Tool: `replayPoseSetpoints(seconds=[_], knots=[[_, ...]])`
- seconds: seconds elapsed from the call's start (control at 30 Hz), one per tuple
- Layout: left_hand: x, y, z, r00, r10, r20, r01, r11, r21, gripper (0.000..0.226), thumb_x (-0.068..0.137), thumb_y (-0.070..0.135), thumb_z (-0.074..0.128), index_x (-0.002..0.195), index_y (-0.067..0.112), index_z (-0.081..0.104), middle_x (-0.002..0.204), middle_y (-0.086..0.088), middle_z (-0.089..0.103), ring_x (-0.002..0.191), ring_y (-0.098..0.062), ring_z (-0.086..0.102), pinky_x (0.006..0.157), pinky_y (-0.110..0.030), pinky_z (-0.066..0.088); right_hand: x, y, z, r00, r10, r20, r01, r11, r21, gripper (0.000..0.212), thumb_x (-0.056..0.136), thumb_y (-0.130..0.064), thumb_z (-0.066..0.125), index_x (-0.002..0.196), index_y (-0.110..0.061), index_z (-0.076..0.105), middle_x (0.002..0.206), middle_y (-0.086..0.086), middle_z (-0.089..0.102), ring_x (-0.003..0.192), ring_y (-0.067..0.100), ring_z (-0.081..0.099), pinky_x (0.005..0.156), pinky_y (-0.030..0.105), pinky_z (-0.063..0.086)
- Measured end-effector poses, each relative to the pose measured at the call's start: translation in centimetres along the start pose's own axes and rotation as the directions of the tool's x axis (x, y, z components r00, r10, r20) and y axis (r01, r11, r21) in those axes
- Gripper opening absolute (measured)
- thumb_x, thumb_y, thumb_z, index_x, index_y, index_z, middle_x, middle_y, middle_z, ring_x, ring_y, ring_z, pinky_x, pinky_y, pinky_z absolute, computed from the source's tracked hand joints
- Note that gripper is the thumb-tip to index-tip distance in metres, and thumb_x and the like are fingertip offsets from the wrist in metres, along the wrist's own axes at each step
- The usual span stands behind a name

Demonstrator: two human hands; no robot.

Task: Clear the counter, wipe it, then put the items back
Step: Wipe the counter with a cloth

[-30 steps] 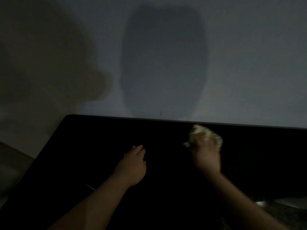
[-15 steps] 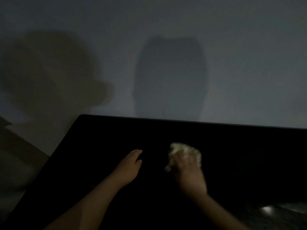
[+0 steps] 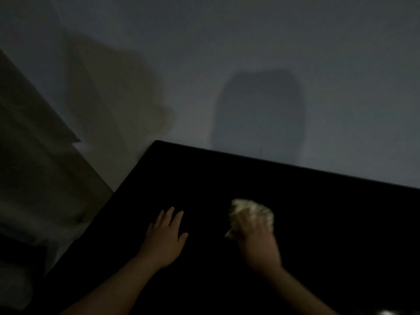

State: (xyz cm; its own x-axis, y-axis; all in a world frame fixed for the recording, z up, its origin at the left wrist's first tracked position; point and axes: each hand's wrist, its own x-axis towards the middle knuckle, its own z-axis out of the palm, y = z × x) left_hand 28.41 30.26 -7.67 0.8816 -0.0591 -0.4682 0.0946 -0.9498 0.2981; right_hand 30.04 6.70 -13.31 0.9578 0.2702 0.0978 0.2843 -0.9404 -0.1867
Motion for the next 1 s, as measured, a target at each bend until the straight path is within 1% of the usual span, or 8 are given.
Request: replayPoseSetpoints(seconds=[0.13,0.23,0.37,0.47,0.6,0.67,0.8,1.0], knots=[[-0.9,-2.9,-0.6,1.0,-0.006,0.026,0.004,0.997,0.075,0.062,0.101,0.042,0.027,0.152,0.024,-0.004,0.159,0.001,-0.013,0.147,-0.023,-0.012,0.12,-0.044,0.005,-1.8,-2.9,-0.3,0.939,-0.287,0.191,0.297,0.954,-0.031,0.049,0.088,-0.053,0.026,0.125,-0.025,0.043,0.122,-0.003,0.065,0.11,0.022,0.064,0.112,0.034,0.014],[-1.7,-4.9,-1.5,0.998,0.042,0.044,-0.045,0.996,0.074,0.064,0.101,0.044,0.026,0.151,0.022,-0.008,0.158,0.0,-0.017,0.146,-0.024,-0.016,0.119,-0.045,0.001,-0.3,0.9,-2.3,0.98,0.0,0.197,0.016,0.997,-0.079,0.081,0.08,-0.065,0.014,0.147,-0.02,0.026,0.154,0.001,0.026,0.14,0.025,0.032,0.117,0.035,0.012],[-2.1,-6.7,-2.3,0.993,0.072,0.099,-0.079,0.995,0.067,0.064,0.101,0.044,0.025,0.151,0.022,-0.01,0.158,0.0,-0.018,0.146,-0.024,-0.018,0.119,-0.046,-0.001,0.3,-1.3,-2.3,0.908,0.41,0.08,-0.414,0.909,0.038,0.058,0.097,-0.044,0.03,0.15,-0.019,0.022,0.158,0.006,0.016,0.145,0.03,0.014,0.117,0.039,0.004],[-1.7,-7.7,-2.6,0.99,0.091,0.108,-0.1,0.992,0.082,0.063,0.102,0.043,0.024,0.152,0.02,-0.007,0.159,0.0,-0.017,0.146,-0.022,-0.017,0.119,-0.046,0.0,-0.4,-8.2,1.0,0.993,0.119,-0.003,-0.119,0.992,-0.034,0.056,0.077,-0.041,0.038,0.125,-0.015,0.051,0.121,0.01,0.065,0.113,0.034,0.058,0.108,0.034,0.008],[-0.8,-8.4,-3.2,0.989,0.124,0.079,-0.136,0.978,0.157,0.061,0.102,0.043,0.023,0.152,0.02,-0.003,0.159,0.004,-0.015,0.146,-0.019,-0.015,0.119,-0.046,0.001,-0.7,-9.7,0.9,0.979,-0.082,0.189,0.095,0.994,-0.06,0.049,0.087,-0.051,0.027,0.121,-0.022,0.048,0.113,-0.001,0.07,0.1,0.022,0.069,0.106,0.032,0.029],[0.0,-8.8,-3.7,0.985,0.152,0.086,-0.163,0.975,0.149,0.061,0.102,0.042,0.023,0.152,0.02,-0.003,0.159,0.004,-0.015,0.146,-0.018,-0.015,0.119,-0.045,0.001,0.4,-6.5,-0.4,0.981,0.03,0.193,-0.017,0.997,-0.07,0.072,0.092,-0.06,0.013,0.136,-0.013,0.045,0.136,0.012,0.054,0.122,0.031,0.055,0.106,0.042,0.036],[1.3,-9.3,-4.5,0.985,0.167,0.041,-0.172,0.969,0.18,0.062,0.101,0.043,0.025,0.152,0.021,-0.003,0.159,0.004,-0.015,0.146,-0.019,-0.015,0.119,-0.046,0.0,2.4,-4.9,-1.4,0.835,0.534,0.132,-0.543,0.839,0.043,0.058,0.099,-0.042,0.029,0.151,-0.021,0.014,0.16,0.004,0.008,0.147,0.029,0.005,0.118,0.042,0.002],[3.6,-10.7,-5.9,0.993,0.111,0.047,-0.117,0.979,0.17,0.063,0.1,0.047,0.025,0.152,0.025,-0.003,0.159,0.004,-0.016,0.146,-0.025,-0.016,0.118,-0.05,0.002,3.6,-11.9,3.0,0.982,-0.023,0.186,0.025,1.0,-0.007,0.057,0.099,-0.048,0.007,0.121,-0.024,0.053,0.116,-0.001,0.068,0.103,0.025,0.068,0.1,0.035,0.032]])
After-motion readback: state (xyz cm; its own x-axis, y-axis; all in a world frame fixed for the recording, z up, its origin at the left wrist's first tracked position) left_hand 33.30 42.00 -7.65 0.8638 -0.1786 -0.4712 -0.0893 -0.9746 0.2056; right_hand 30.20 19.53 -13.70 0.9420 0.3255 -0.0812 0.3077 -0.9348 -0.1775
